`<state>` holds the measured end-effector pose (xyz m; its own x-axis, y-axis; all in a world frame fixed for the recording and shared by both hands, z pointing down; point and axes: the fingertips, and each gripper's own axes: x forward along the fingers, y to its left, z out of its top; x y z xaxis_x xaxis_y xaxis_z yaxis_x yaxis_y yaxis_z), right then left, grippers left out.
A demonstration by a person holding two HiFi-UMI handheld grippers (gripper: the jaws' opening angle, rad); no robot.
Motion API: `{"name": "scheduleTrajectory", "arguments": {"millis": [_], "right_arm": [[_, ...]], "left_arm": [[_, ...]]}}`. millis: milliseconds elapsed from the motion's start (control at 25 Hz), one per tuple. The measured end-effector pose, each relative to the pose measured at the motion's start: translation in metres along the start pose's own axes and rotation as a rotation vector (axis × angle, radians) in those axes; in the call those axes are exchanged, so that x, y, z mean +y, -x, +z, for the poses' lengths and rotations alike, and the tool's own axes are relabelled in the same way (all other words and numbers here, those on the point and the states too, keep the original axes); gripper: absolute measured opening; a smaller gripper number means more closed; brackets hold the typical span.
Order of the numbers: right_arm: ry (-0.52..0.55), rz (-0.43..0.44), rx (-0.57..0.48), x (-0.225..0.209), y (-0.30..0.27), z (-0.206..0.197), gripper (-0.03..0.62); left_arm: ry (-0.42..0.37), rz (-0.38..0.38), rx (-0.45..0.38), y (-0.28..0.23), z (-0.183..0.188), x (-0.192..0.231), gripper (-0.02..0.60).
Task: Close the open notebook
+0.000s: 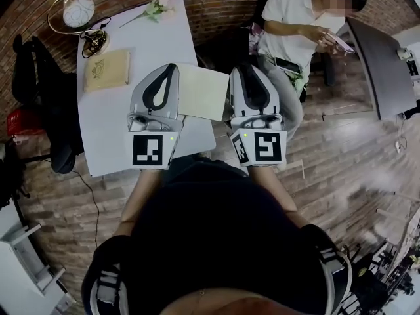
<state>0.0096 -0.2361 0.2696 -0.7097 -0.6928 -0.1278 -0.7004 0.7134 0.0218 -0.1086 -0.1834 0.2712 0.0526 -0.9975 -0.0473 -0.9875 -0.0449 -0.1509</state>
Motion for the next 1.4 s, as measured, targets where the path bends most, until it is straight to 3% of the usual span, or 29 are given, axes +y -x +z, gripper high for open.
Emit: {"name": "scheduleTrajectory", "arguments": {"millis": [640,1400], "right_arm": [[-0.025,-0.203,0.079,-0.001,0.028,-0.03,0.074],[-0.084,-0.344,0.236,0.006,0.054,-0.116,0.074]], "left_arm": [[-0.006,-0.214,0.033,-0.012,-0.023,-0.009,0.006],[-0.024,-0.434,0.153,-0.02,-0.106,-0.03,0.006]]}}
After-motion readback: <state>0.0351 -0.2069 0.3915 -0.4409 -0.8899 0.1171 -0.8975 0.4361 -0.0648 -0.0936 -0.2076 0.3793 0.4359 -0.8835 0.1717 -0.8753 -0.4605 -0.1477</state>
